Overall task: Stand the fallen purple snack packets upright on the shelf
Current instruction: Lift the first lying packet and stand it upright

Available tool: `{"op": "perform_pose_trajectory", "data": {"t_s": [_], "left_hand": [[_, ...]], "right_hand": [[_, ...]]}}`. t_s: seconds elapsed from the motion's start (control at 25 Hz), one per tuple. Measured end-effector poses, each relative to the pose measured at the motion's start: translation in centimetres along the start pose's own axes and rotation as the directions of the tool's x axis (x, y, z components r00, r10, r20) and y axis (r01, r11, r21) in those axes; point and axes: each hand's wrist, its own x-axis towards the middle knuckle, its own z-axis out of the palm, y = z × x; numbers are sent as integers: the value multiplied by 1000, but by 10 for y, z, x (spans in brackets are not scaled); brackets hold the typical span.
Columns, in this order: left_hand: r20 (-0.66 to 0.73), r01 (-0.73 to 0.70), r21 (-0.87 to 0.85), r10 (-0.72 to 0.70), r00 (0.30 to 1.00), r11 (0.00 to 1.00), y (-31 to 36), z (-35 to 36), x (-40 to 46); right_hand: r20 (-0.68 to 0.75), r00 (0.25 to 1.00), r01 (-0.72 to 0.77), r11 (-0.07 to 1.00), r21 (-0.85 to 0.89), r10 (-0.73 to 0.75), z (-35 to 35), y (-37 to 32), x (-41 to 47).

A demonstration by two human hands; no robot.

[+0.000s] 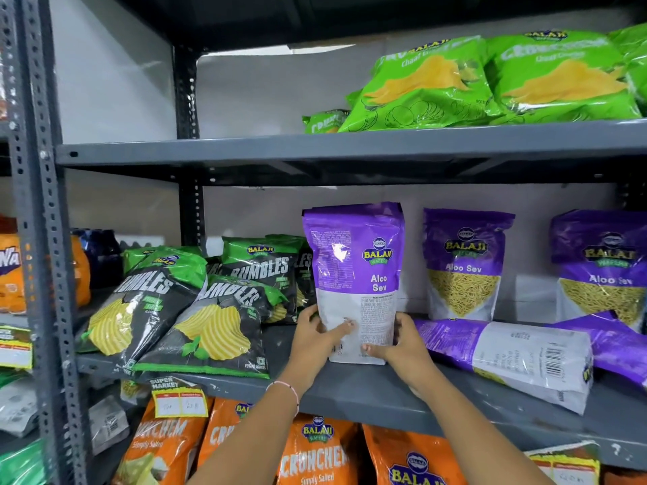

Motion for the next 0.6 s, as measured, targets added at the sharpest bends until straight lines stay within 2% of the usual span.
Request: {"op": "perform_pose_trajectory", "data": {"t_s": [0.08,0.24,0.28,0.4,0.48,0.6], "left_hand": [[-35,-14,62,16,999,998,-2,-2,-3],[-341,11,214,64,938,977,-4,-11,1],[-334,3,231,77,939,973,-3,-10,0],[-110,-71,224,97,989,972,-4,-3,-2],[-9,-96,226,101,995,969,-6,-1,0],[-14,-66,230,71,997,971,-9,-5,7]], "right_hand": [[-2,1000,-18,999,38,18,1,-2,-2],[3,999,31,994,106,-32,3,-13,-10],[20,998,54,995,85,-56,5,-15,-12],[45,991,122,992,41,-124,7,-15,-16],[31,991,130,989,64,-132,7,-15,-15],[-22,995,104,982,155,-102,7,-18,-14]]}}
